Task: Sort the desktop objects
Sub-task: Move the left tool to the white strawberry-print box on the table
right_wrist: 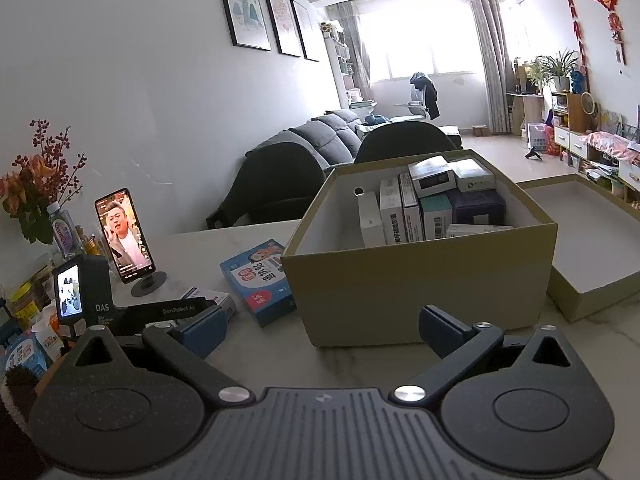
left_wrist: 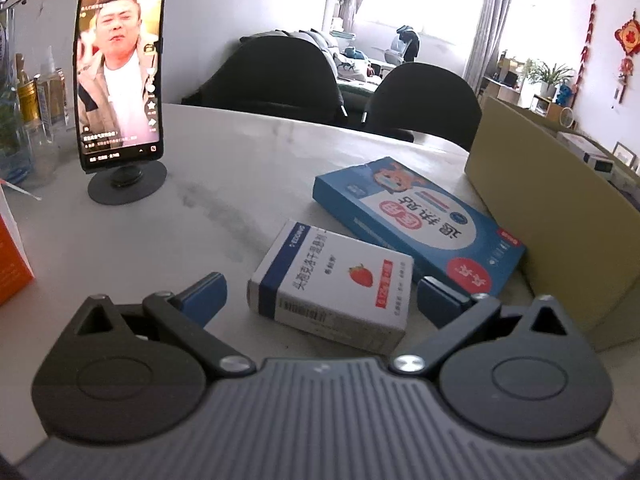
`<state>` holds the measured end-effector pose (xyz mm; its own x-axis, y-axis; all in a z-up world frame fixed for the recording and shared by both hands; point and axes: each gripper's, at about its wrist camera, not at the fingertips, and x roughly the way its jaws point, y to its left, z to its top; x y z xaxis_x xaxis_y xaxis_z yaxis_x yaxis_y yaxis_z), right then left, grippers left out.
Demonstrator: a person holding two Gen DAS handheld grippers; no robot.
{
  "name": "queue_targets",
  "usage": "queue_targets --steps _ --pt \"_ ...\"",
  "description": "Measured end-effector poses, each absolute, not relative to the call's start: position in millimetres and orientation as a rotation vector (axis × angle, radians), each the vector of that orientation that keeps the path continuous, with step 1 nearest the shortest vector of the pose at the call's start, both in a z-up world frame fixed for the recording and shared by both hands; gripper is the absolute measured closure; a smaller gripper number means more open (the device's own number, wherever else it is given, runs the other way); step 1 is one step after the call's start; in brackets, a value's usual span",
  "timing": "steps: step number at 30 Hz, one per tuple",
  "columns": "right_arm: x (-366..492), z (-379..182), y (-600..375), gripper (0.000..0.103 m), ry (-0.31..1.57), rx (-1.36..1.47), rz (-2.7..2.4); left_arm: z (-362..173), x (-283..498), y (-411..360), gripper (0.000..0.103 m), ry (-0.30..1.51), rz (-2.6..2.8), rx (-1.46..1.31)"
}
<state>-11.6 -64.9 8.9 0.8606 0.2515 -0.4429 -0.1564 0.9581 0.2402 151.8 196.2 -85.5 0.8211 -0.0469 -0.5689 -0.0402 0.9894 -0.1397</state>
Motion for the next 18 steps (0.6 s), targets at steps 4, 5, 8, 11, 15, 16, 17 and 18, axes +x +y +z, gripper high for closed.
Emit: queue_targets --steps 4,5,8,11,15,16,17,18 --pt "-10 8 -64 0.001 0.494 0.2 0.219 -87 152 195 0.0 0.598 -0.018 -0.13" --pt "-10 8 -64 0.001 0.494 0.2 0.221 -88 152 193 0.0 0.595 -0.023 -0.122" --pt "-9 7 -64 0.001 0.497 0.201 0.221 -89 154 189 0.0 0.586 -0.042 -0.09" --pt "-7 6 -65 0.001 0.5 0.203 0.22 -91 155 184 0.0 0.582 -0.048 -0.06" --pt "-6 6 -65 0.001 0.503 0.204 0.219 -93 157 180 0.0 0.587 -0.041 -0.034" --pt "-6 6 -65 0.001 0.503 0.204 0.219 -92 157 180 0.0 0.584 -0.04 -0.035" --pt "-6 6 -65 0.001 0.503 0.205 0.218 -92 156 180 0.001 0.58 -0.037 -0.037" --pt "-6 6 -65 0.001 0.504 0.205 0.217 -92 155 181 0.004 0.576 -0.035 -0.038"
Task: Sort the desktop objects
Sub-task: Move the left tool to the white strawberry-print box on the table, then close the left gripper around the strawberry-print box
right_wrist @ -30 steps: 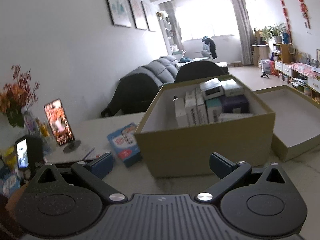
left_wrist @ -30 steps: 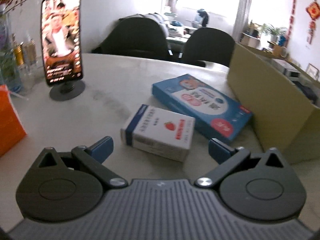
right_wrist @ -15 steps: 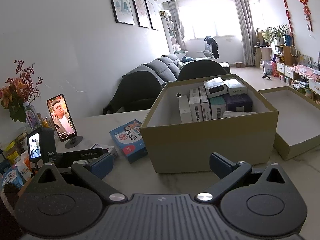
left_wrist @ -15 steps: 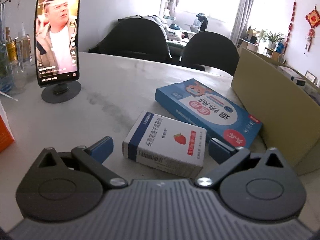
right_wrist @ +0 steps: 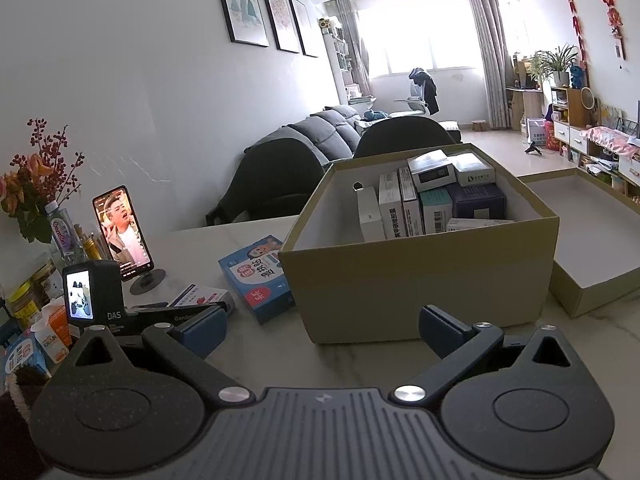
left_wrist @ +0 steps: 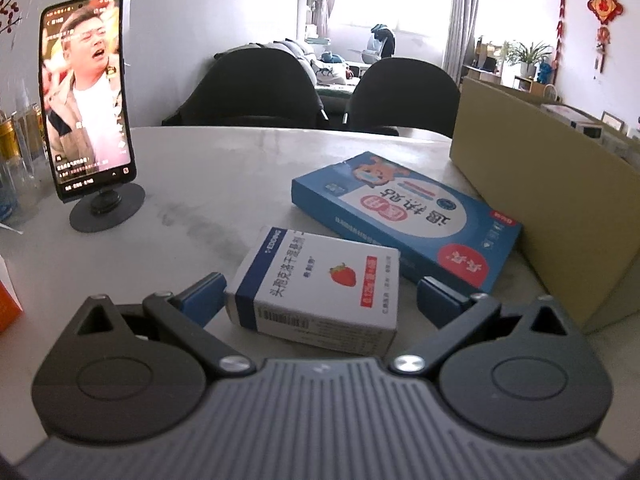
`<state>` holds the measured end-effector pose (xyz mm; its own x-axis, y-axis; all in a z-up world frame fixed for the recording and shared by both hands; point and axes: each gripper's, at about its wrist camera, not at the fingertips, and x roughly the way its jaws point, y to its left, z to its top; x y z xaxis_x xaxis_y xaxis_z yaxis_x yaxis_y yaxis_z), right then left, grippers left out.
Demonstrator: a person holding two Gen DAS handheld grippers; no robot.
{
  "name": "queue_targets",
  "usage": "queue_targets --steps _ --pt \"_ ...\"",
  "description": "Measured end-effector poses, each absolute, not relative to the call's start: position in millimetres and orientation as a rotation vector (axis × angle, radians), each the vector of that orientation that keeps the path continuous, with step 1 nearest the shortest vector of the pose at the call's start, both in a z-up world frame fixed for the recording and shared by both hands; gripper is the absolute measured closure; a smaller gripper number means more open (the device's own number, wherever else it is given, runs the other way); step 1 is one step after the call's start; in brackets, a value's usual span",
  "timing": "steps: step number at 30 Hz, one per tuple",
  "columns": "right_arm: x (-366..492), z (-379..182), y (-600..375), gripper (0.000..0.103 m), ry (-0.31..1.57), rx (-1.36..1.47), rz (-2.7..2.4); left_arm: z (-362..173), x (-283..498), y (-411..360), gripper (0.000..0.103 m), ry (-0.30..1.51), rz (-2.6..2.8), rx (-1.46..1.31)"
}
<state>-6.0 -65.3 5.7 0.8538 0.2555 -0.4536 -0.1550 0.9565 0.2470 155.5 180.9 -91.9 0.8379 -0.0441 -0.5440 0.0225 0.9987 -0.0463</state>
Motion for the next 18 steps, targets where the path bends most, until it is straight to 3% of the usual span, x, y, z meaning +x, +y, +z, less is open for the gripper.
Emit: queue_targets --steps 4,18 --pt "-5 5 -65 0.001 0.507 0.207 0.217 -91 153 183 0.013 0.563 -0.031 -0.05" --pt "-3 4 -63 0.001 0.511 0.203 0.22 -79 131 190 0.014 0.512 -0.055 -0.087"
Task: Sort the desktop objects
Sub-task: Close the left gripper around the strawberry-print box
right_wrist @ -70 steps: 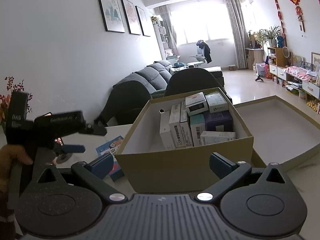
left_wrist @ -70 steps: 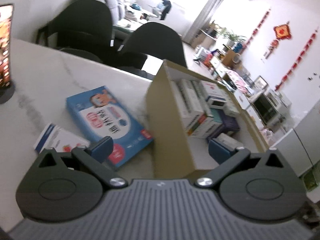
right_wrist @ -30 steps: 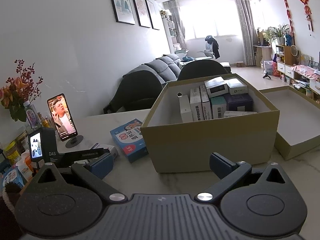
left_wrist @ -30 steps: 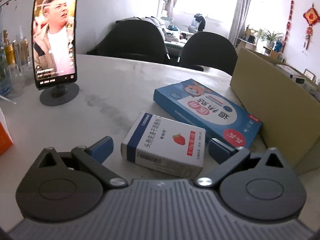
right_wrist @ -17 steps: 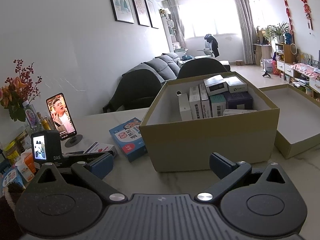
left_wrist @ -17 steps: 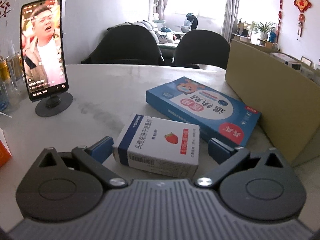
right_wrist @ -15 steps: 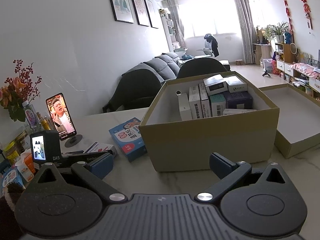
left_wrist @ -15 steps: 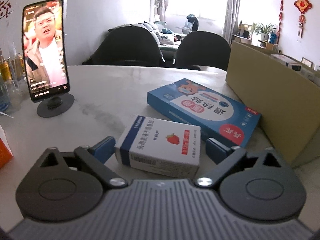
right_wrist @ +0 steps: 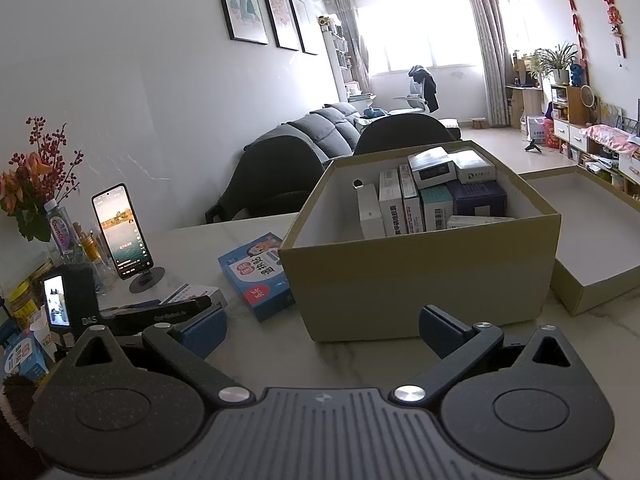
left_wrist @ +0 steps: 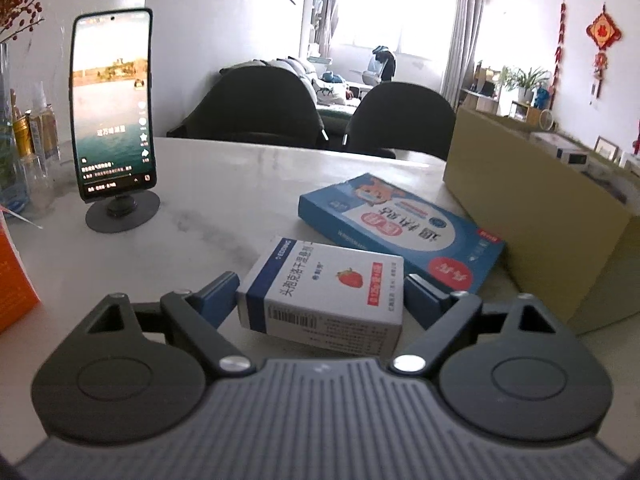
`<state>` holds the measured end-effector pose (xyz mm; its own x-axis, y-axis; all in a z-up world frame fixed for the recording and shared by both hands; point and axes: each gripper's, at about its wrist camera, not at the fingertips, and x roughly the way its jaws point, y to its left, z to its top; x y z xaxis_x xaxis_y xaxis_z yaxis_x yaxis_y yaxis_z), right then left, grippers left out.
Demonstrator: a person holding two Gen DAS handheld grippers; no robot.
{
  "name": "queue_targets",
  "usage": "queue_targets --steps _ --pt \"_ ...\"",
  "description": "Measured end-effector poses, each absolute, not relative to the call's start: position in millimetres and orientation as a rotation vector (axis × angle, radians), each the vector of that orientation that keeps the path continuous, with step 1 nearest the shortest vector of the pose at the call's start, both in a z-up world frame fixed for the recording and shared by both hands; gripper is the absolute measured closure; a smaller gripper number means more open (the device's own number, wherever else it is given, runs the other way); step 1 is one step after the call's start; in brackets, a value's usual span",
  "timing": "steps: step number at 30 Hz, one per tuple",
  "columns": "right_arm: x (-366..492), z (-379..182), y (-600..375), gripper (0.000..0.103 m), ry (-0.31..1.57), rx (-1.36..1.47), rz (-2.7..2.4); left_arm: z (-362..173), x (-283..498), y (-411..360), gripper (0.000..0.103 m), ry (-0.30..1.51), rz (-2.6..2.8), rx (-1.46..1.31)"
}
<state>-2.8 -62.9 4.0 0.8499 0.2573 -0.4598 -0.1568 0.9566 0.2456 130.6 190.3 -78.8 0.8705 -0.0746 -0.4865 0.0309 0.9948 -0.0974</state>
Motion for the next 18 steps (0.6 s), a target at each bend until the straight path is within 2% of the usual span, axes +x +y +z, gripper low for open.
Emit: queue_targets --steps 18 --pt "-2 3 -65 0.001 0.518 0.217 0.233 -48 97 166 0.014 0.462 -0.224 -0.074"
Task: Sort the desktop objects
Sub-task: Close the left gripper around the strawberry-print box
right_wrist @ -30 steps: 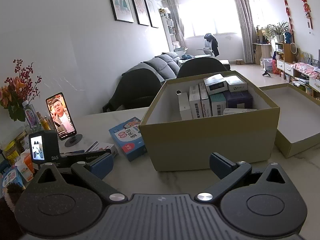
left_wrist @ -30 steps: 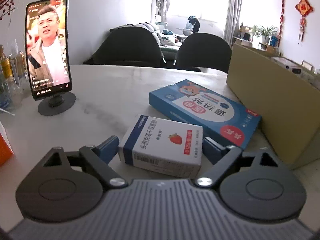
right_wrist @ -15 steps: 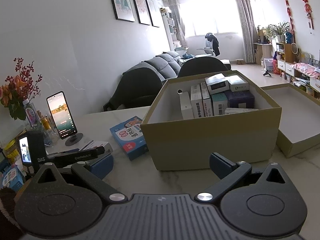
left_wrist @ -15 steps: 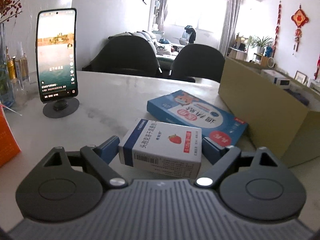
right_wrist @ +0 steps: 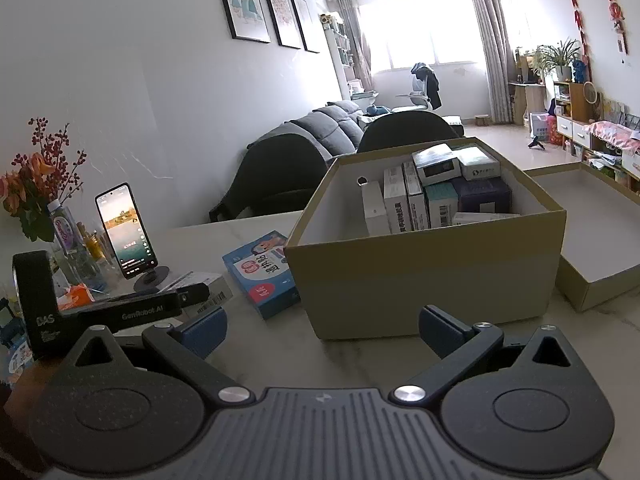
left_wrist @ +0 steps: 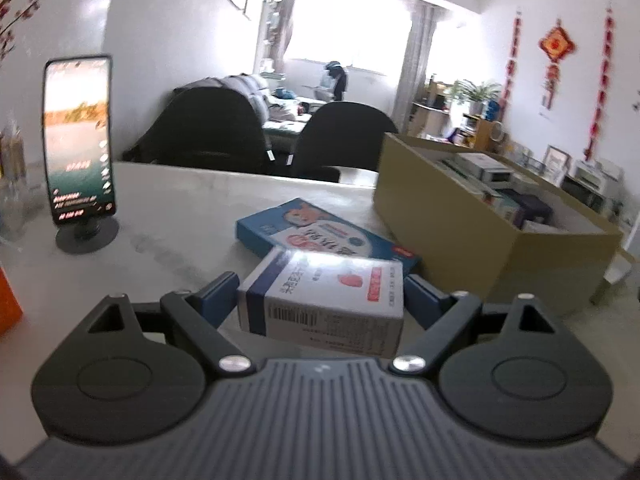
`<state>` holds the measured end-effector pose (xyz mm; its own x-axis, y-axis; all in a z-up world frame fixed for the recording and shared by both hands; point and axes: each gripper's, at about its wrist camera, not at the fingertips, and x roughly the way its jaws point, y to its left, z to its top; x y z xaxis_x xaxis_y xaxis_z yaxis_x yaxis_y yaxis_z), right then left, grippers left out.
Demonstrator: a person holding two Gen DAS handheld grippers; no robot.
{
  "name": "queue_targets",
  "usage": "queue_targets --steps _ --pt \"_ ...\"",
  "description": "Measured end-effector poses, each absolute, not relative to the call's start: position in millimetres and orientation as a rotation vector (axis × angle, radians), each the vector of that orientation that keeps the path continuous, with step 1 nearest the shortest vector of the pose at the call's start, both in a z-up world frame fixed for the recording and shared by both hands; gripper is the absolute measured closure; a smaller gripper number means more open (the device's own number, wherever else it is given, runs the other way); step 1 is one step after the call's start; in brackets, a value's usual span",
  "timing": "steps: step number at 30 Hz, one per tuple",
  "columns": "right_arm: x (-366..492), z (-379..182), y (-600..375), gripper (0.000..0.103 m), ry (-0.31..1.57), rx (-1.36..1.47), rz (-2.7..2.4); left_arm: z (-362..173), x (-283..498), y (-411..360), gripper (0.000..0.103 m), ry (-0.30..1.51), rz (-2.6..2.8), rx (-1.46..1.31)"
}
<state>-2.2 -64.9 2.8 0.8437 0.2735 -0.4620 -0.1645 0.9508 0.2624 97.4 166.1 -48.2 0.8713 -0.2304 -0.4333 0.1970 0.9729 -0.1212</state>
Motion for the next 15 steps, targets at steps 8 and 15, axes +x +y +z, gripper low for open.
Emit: queue_targets --steps 8,15 --pt "-2 2 -66 0.001 0.524 0.233 0.237 -53 93 154 0.015 0.477 -0.281 -0.028" --pt "-1 1 -65 0.001 0.532 0.237 0.237 -61 94 152 0.015 0.517 -0.296 -0.017"
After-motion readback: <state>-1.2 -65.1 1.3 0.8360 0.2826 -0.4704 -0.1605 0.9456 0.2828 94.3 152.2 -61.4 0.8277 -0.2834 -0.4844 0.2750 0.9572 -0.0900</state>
